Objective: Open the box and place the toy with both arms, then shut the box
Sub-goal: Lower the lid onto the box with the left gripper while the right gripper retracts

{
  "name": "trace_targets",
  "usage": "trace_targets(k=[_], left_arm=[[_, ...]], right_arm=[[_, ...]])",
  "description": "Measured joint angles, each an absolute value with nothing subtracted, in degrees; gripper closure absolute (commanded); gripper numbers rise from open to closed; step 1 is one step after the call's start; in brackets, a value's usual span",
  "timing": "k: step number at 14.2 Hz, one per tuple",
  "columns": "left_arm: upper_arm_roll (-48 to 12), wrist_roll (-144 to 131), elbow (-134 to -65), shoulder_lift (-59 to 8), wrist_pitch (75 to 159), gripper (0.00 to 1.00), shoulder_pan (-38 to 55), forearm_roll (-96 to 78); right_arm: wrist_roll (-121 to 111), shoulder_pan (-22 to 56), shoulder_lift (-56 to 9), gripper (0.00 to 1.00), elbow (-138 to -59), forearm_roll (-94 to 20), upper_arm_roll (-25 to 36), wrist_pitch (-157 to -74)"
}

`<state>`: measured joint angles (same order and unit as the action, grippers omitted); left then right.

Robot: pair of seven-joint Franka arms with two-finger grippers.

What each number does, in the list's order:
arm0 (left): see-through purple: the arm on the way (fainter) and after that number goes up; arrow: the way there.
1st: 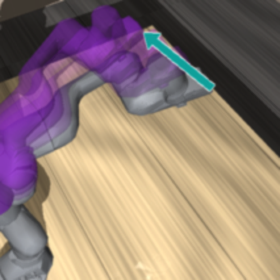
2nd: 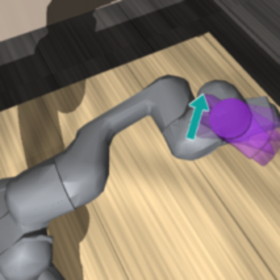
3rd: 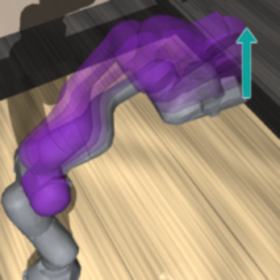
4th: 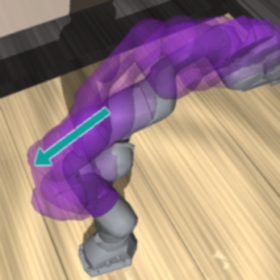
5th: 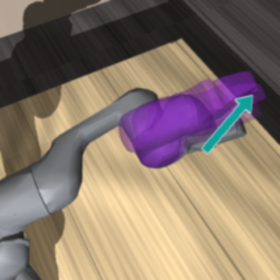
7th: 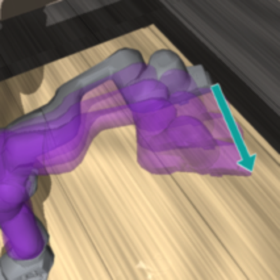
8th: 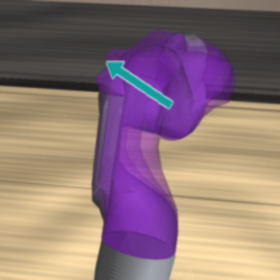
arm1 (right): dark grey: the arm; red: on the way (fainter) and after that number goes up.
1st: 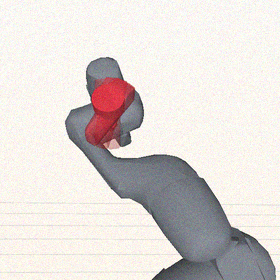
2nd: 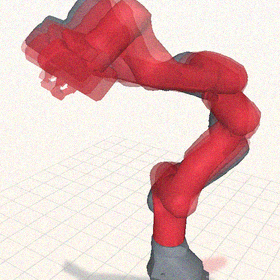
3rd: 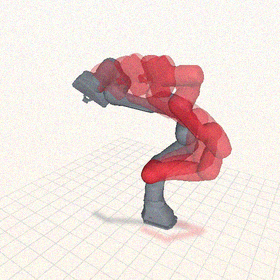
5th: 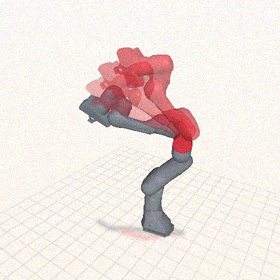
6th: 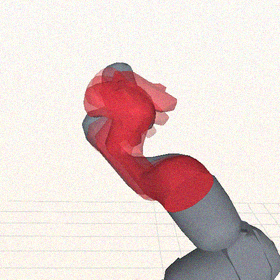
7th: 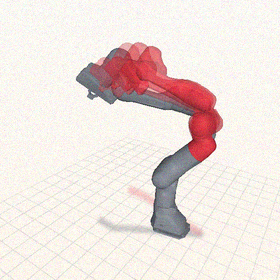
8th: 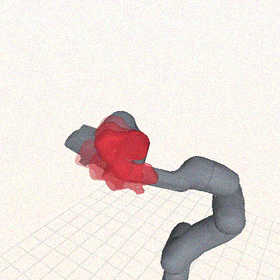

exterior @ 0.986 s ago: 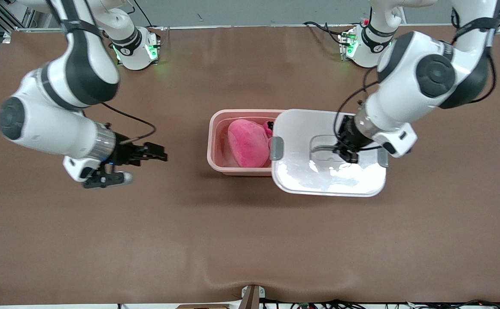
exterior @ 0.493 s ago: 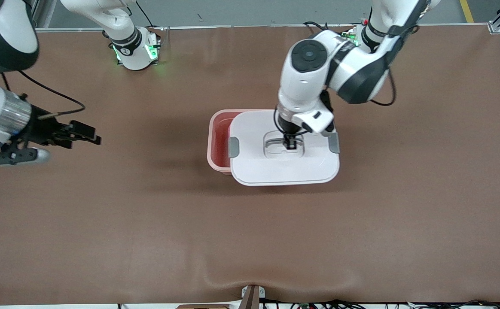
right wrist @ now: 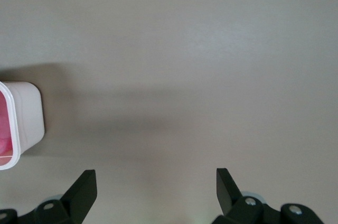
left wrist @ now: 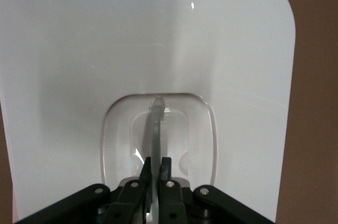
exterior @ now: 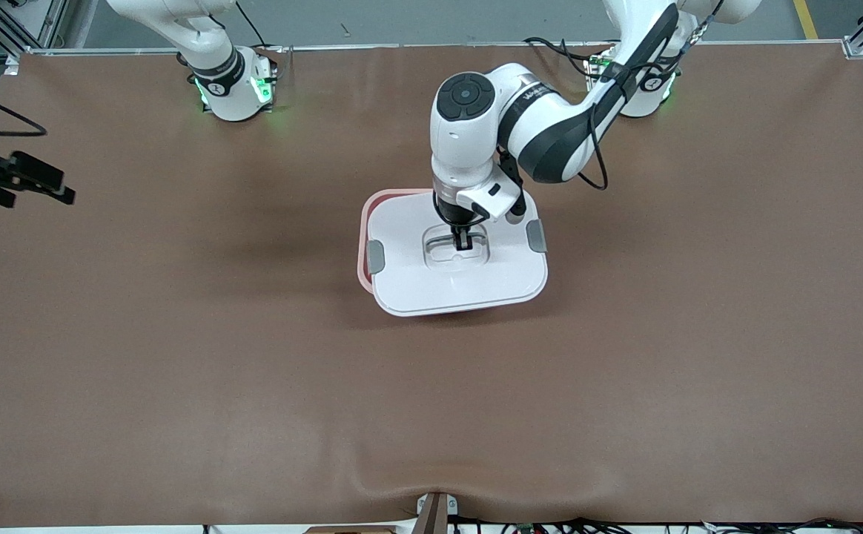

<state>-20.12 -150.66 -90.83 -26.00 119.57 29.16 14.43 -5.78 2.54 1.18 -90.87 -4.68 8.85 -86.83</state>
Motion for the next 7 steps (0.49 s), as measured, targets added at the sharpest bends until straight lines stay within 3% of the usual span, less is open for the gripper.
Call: trace_targets(k=[7], left_arm=[[-20.27,-153.32,-93.26,-26.06,123.70,1.00,31.07,14.44]], right_arm=[[-4.78,2.00,1.26,0.00,-86.53,-0.41,8.21,-80.26]])
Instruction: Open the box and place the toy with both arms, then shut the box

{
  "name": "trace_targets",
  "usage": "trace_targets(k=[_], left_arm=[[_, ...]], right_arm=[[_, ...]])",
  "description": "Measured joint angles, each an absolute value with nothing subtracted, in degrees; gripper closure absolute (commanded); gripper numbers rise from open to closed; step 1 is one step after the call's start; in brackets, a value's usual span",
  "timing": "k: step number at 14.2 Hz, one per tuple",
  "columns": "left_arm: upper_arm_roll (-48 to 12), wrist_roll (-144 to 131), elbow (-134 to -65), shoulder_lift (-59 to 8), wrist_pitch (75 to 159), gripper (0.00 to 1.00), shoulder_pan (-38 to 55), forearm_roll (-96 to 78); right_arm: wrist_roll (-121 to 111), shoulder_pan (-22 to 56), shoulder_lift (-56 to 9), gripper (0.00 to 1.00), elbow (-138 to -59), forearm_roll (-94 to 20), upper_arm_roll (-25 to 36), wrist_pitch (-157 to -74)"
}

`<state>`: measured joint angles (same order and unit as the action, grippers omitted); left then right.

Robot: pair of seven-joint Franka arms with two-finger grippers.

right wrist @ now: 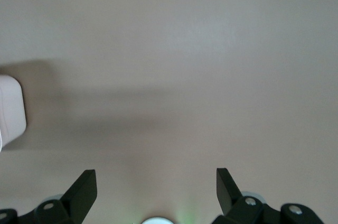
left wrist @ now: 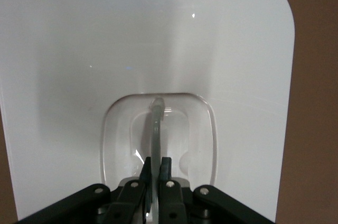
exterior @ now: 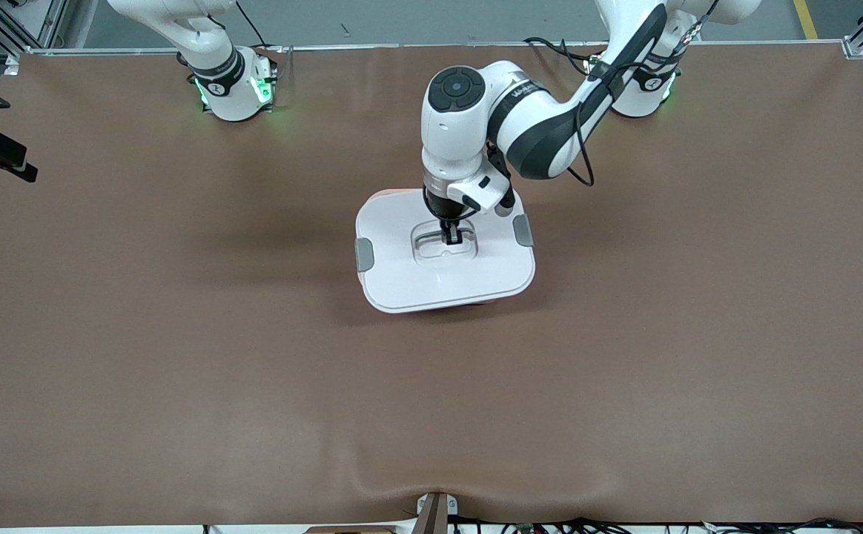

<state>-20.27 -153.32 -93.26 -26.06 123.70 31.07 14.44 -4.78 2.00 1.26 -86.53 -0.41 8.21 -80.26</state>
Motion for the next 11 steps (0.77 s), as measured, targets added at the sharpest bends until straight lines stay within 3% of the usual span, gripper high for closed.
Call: trace_targets(k=[11], left_arm=[[-20.83,-153.23,-99.26,-24.03,128.05,1.00,31.68,16.32]], right_arm=[[-2.15,1.84,0.97,0.00,-86.53,-0.45,4.26,-81.98]])
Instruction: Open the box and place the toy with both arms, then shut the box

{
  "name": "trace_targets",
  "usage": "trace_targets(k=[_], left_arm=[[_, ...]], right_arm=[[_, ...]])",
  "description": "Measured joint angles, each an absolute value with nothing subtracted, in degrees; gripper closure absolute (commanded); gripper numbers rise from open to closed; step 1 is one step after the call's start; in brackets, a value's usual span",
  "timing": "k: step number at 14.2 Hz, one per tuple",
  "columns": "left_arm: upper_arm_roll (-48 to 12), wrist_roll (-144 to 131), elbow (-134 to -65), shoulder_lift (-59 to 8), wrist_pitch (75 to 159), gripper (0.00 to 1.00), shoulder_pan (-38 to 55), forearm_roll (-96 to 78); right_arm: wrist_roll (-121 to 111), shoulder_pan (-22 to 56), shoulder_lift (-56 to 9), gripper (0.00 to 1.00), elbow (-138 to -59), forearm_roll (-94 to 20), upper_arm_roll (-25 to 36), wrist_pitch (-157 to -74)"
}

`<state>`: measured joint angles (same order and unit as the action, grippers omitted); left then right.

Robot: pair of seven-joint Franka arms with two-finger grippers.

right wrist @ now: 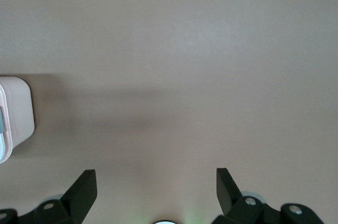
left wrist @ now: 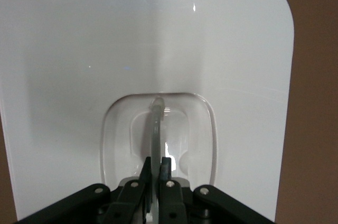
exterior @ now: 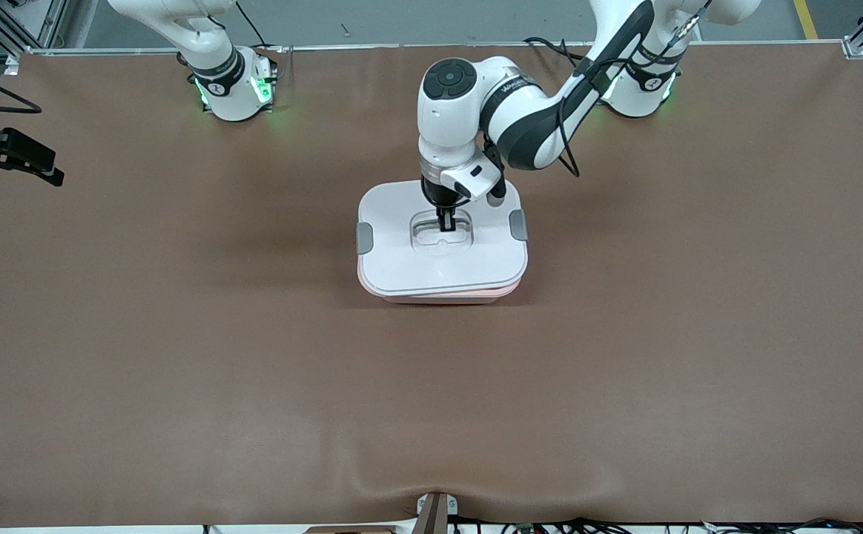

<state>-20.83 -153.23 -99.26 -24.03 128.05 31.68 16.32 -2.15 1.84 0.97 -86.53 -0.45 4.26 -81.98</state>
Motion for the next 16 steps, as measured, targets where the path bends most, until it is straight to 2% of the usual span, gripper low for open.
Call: trace_targets(k=[3,7,16], left_arm=[[-20.87,-153.19,-99.39,-24.03,128.22,1.00,31.68,16.54],[-21.00,-152.90,-100.28,-24.03,128.28,1.00,31.68,18.38],[-21.92,-151.86,-100.79,-24.03,129.27,1.00,31.69,20.00]], right_arm=[[-2.15,1.02,1.01,0.00,-86.58,-0.44,4.35,-80.60],[-2.14,0.48,0.94,0.00,-86.85,-0.46,4.22,-83.28],[-2.09,0.28,0.85,0.00,-86.86,-0.51,4.17,-83.64]])
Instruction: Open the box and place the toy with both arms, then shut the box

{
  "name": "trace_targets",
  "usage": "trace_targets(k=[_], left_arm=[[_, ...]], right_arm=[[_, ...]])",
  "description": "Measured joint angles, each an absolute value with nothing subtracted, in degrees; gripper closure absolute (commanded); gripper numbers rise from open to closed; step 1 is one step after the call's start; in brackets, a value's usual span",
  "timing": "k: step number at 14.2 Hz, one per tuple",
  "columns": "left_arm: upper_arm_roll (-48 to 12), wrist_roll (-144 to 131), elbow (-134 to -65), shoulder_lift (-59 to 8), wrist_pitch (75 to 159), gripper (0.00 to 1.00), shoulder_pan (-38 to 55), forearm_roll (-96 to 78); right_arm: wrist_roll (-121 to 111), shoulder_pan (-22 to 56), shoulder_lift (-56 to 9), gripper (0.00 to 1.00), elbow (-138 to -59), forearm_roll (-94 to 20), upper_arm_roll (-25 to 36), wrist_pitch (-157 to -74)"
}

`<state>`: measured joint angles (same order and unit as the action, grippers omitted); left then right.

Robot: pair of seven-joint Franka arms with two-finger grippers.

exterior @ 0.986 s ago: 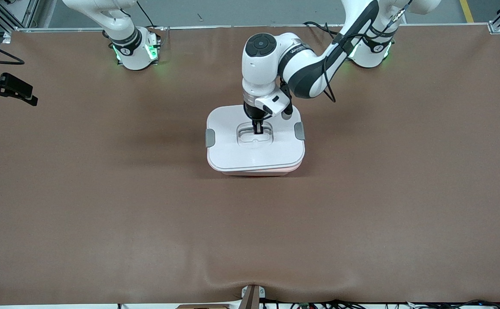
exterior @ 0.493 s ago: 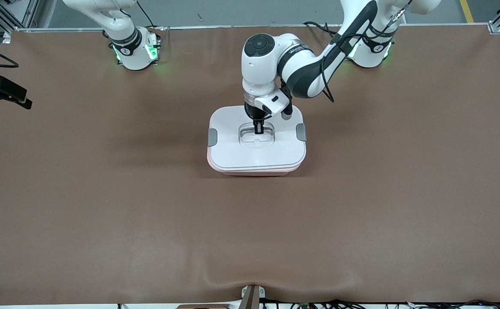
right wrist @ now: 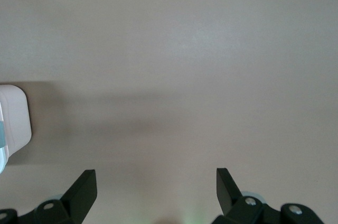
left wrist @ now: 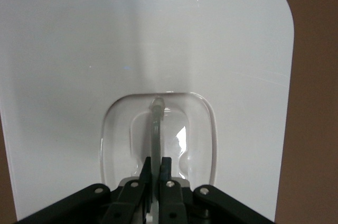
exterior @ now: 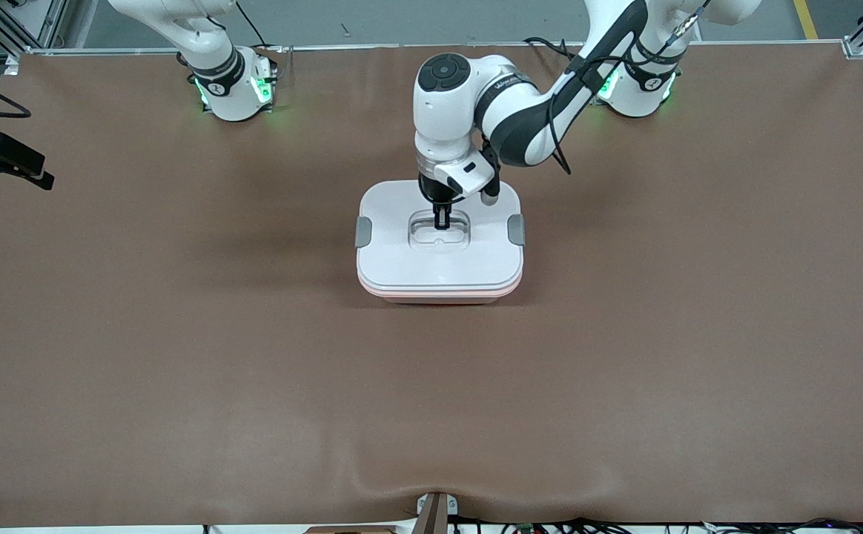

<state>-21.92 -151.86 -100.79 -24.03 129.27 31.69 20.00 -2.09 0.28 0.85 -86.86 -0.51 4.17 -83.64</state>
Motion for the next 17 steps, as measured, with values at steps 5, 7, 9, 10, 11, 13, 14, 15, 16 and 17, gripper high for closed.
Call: trace_targets(k=[5,7,9,10,11,13,14,15,16,17], left_arm=[[-21.84,-151.70,-101.07,-24.04,130.14,1.00,31.62,20.19],[-21.76,-150.98,-101.24,-24.09,130.56,1.00,31.43,20.19],[-21.60,-150.53,-101.30,-24.10,130.70,1.00,31.18,20.19],[-21.57,-150.47,-101.32,-24.11,130.73,1.00,31.11,20.19],[-21.57,-150.45,-101.36,-24.11,130.74,1.00,31.09,20.20],[-21.57,-150.44,-101.41,-24.20,130.85,1.00,31.10,20.20],[-21.57,-150.44,-101.42,-24.27,131.10,1.00,31.10,20.20],[-21.57,-150.44,-101.43,-24.38,131.41,1.00,31.10,20.20],[-21.57,-150.44,-101.43,-24.49,131.62,1.00,31.10,20.20],[-21.57,-150.44,-101.43,-24.59,131.80,1.00,31.10,20.20]], right_arm=[[-2.06,0.22,0.51,0.00,-86.90,-0.51,4.28,-83.64],[-2.06,0.22,0.49,0.00,-86.90,-0.51,4.26,-83.64],[-2.06,0.22,0.48,0.00,-86.90,-0.51,4.24,-83.64],[-2.06,0.22,0.47,0.00,-86.90,-0.51,4.17,-83.64],[-2.05,0.22,0.45,0.00,-86.90,-0.52,4.09,-83.64],[-1.98,0.22,0.41,0.00,-86.90,-0.52,4.04,-83.64],[-1.67,0.22,0.37,0.00,-86.90,-0.52,4.05,-83.64],[-1.12,0.22,0.33,0.00,-86.90,-0.52,4.05,-83.63],[-0.43,0.22,0.28,0.00,-86.90,-0.52,4.04,-83.60],[-0.11,0.22,0.25,0.00,-86.90,-0.52,4.02,-83.56]])
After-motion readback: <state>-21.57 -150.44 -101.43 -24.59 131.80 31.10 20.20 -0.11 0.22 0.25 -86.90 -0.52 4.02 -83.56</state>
